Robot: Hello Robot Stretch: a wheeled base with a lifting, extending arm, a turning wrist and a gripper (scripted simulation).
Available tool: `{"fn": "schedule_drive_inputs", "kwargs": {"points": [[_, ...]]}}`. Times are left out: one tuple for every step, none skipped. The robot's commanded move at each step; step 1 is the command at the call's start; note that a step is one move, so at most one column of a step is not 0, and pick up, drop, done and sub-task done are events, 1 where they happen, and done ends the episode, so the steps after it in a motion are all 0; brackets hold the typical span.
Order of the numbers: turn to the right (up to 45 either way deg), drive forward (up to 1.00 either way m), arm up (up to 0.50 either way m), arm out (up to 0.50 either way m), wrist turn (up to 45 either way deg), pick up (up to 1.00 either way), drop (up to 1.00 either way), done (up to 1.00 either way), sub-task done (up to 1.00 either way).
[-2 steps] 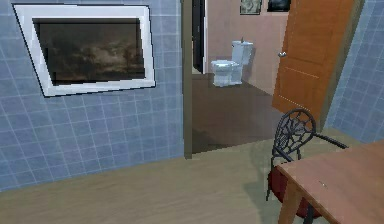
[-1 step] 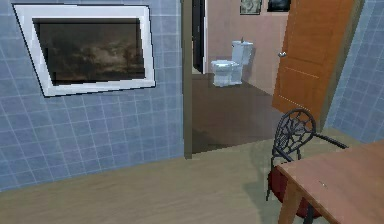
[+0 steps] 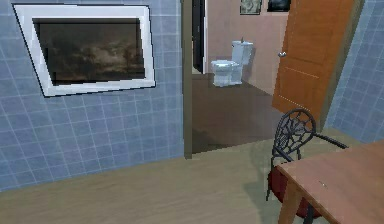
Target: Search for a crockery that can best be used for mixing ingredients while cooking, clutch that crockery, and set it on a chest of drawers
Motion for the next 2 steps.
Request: {"fn": "schedule_drive_inputs", "kwargs": {"points": [[0.0, 0.00, 0.00, 0.00, 24.0, 0.00, 0.00, 0.00, 0.00], [0.0, 0.00, -0.26, 0.00, 0.0, 0.00, 0.00, 0.00, 0.00]]}}
